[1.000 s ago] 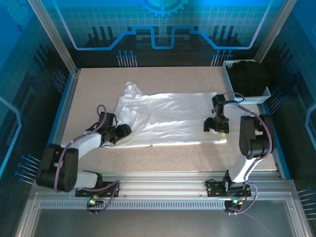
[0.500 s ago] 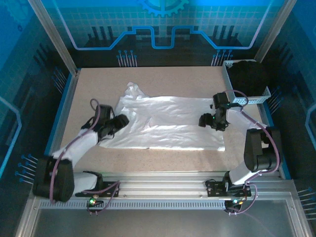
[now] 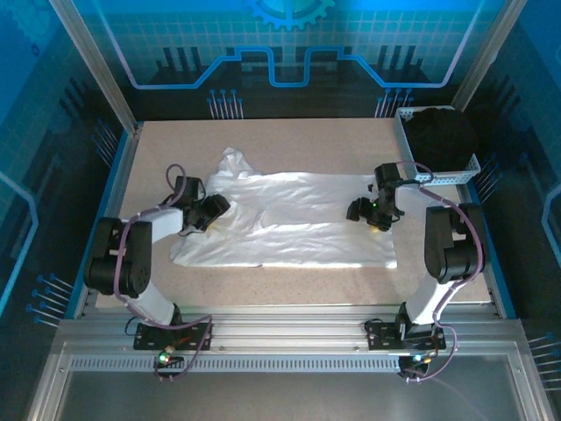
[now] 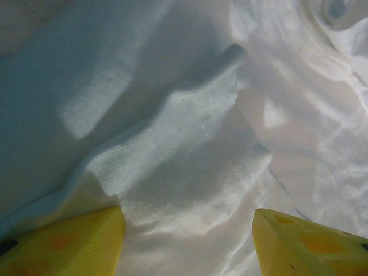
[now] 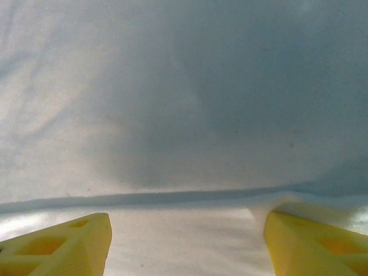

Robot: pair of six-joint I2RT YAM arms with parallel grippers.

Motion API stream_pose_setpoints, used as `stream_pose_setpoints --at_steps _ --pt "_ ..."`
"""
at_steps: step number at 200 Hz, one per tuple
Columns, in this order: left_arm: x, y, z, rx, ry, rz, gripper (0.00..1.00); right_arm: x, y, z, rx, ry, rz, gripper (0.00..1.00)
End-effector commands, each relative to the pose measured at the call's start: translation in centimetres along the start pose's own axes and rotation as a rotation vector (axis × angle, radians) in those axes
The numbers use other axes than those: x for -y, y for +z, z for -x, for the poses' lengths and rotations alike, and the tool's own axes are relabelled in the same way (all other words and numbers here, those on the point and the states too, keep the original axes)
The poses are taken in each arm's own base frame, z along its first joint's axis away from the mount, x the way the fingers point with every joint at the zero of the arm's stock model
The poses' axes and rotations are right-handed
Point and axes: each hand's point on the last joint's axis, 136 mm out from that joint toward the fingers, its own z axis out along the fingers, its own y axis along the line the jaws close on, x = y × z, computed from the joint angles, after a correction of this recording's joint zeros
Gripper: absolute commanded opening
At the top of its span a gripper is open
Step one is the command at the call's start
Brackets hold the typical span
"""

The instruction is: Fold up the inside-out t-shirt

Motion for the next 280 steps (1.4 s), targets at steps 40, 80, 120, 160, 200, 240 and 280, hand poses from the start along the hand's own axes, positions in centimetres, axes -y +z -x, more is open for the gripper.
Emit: stream_pose_setpoints --at_steps 40,80,120,160,200,240,280 --pt "-3.1 -3.2 -2.7 0.014 -0.029 0.058 0.63 -0.9 -2.0 -4.1 -0.058 -0.037 0.029 0.71" --pt "3.4 -3.8 4.0 0.152 0.015 -0.078 0.65 -0.4 -5.1 5.0 0.196 -0.026 -0.041 0.74" --pt "6.6 -3.3 6.5 0.167 0.039 -0.152 0.67 2.9 -4.1 11.7 0.232 -0.001 -0.208 0.74" --pt "7.5 -2.8 7.7 0.192 0.087 -0.163 0.74 4.2 -1.8 14.6 0.168 -0.022 -0.276 0.72" --pt "7.8 -2.1 9.1 0.188 0.122 -0.124 0.75 4.2 0.3 15.6 0.099 -0.035 -0.276 0.59" --pt "7.1 -1.1 11.4 0.191 0.131 -0.056 0.74 3.7 1.6 15.9 0.064 -0.049 -0.243 0.36" --pt "7.0 0.9 13.3 0.151 0.163 0.008 0.73 3.4 1.7 16.0 0.065 -0.070 -0.225 0.17"
